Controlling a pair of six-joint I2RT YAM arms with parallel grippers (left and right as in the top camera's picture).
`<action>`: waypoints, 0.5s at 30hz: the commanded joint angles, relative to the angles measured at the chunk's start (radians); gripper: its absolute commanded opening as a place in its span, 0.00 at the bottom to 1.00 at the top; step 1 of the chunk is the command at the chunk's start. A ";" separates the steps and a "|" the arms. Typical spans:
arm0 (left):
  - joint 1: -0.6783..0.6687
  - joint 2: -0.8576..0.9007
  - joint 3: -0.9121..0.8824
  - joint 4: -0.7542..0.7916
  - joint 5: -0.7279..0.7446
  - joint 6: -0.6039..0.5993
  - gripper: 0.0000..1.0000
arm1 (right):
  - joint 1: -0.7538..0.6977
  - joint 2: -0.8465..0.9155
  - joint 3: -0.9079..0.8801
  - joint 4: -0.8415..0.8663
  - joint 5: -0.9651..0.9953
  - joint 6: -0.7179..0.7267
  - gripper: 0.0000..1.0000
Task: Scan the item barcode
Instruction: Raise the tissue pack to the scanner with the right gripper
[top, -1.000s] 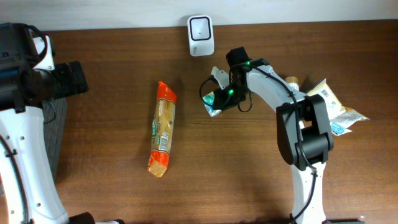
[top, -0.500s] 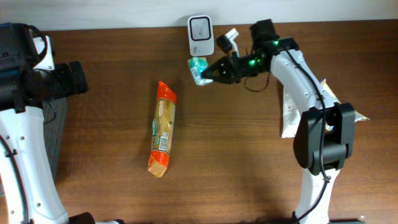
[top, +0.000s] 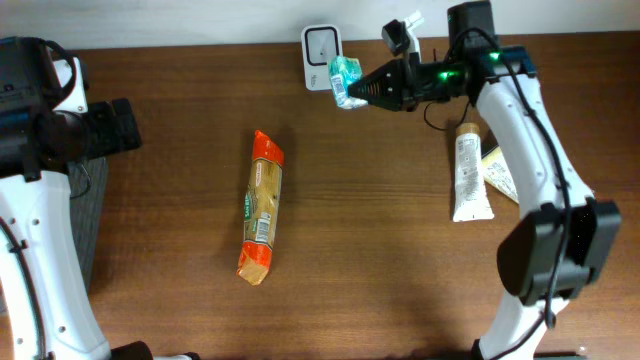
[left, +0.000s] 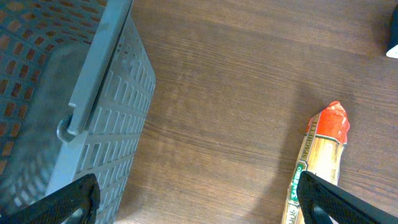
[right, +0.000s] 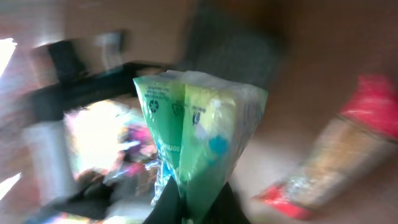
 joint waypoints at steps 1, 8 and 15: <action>0.004 -0.006 0.009 0.002 -0.008 0.001 0.99 | 0.093 -0.121 0.123 -0.061 0.795 0.016 0.04; 0.004 -0.006 0.009 0.002 -0.008 0.001 0.99 | 0.409 0.069 0.179 0.310 1.930 -0.504 0.04; 0.004 -0.006 0.009 0.002 -0.008 0.001 0.99 | 0.365 0.455 0.179 0.990 1.930 -1.220 0.04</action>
